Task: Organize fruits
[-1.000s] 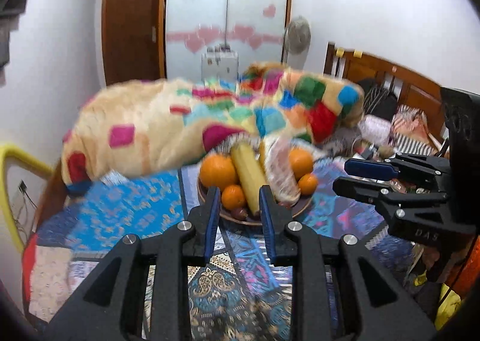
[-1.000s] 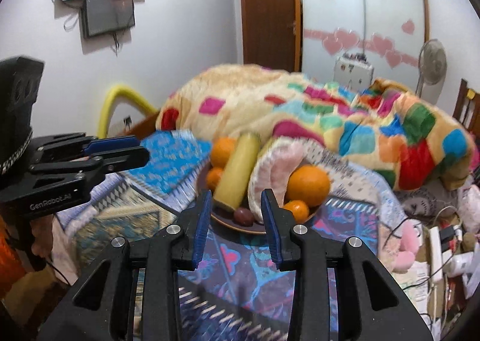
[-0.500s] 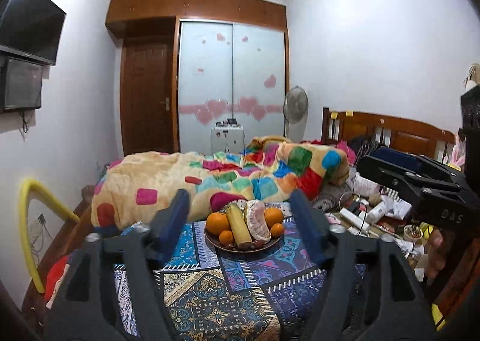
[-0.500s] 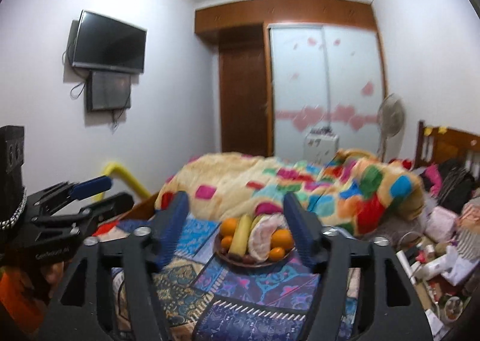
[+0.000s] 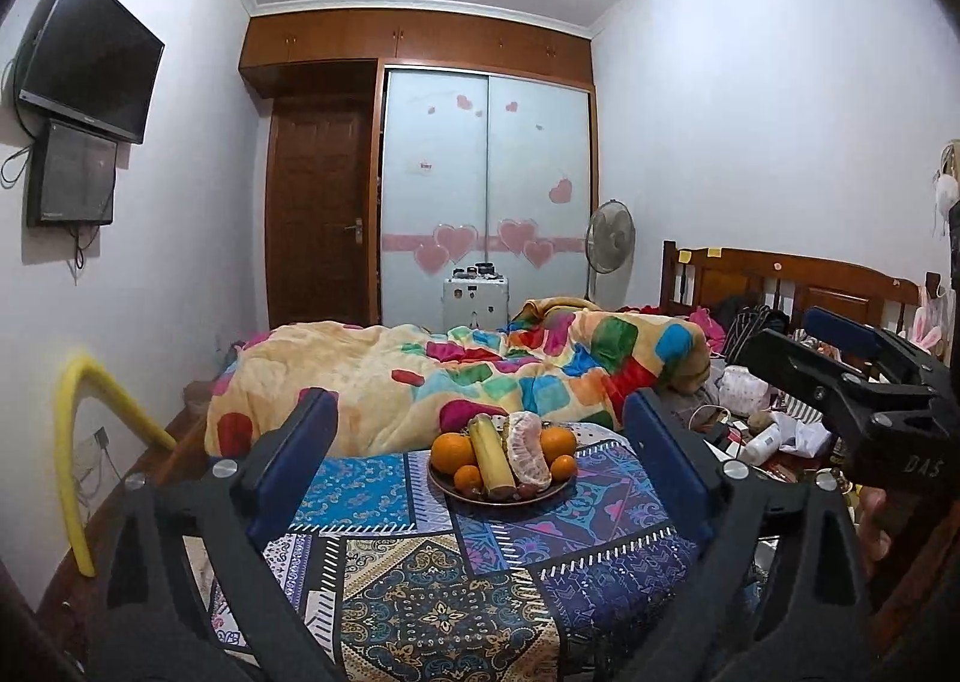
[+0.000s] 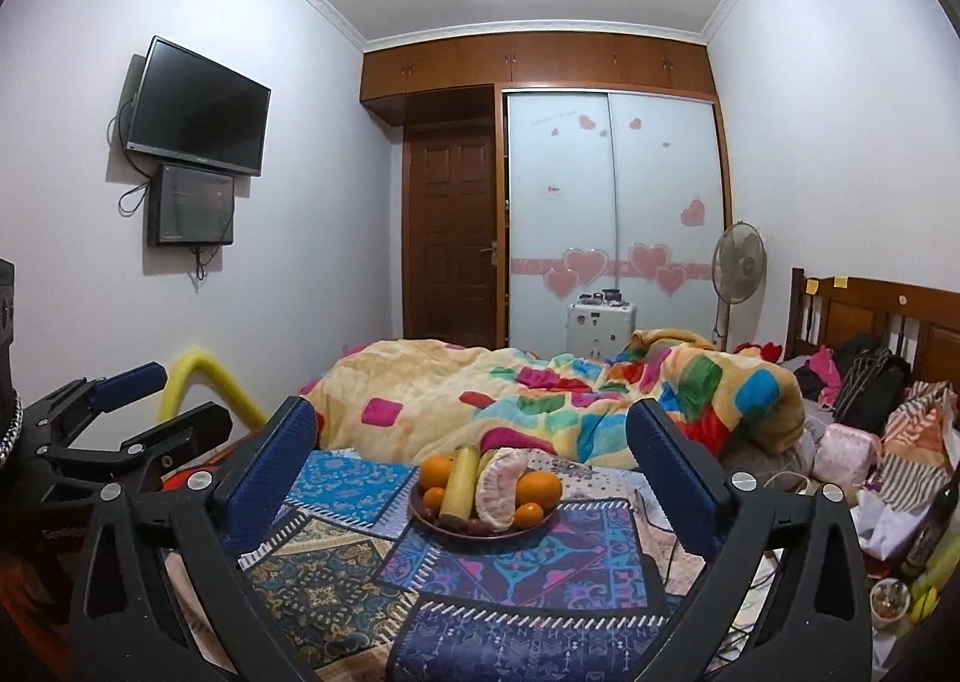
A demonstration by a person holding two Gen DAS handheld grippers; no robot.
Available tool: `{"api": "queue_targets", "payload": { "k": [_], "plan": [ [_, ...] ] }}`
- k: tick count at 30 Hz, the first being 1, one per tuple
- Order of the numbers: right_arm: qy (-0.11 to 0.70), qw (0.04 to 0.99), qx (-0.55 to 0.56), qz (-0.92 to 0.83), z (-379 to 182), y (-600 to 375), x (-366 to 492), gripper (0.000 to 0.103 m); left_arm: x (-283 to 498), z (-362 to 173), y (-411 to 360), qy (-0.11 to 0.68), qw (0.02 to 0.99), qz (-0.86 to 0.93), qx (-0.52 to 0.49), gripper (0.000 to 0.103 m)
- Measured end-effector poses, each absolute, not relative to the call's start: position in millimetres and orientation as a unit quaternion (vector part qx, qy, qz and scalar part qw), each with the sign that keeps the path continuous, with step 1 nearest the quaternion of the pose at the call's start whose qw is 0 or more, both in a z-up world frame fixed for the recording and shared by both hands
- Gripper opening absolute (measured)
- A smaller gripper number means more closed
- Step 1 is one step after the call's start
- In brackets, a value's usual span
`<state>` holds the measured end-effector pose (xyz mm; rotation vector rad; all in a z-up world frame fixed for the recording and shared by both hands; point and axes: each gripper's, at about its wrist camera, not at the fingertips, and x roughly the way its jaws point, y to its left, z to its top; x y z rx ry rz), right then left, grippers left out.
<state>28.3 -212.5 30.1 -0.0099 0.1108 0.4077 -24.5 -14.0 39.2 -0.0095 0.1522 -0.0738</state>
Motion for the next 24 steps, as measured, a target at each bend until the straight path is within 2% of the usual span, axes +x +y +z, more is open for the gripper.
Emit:
{"api": "queue_targets", "payload": {
  "k": [24],
  "plan": [
    [0.06, 0.976, 0.0, 0.207, 27.8, -214.3, 26.0, 0.103, -21.4, 35.2, -14.1, 0.078, 0.996, -0.033, -0.006, 0.102]
  ]
}}
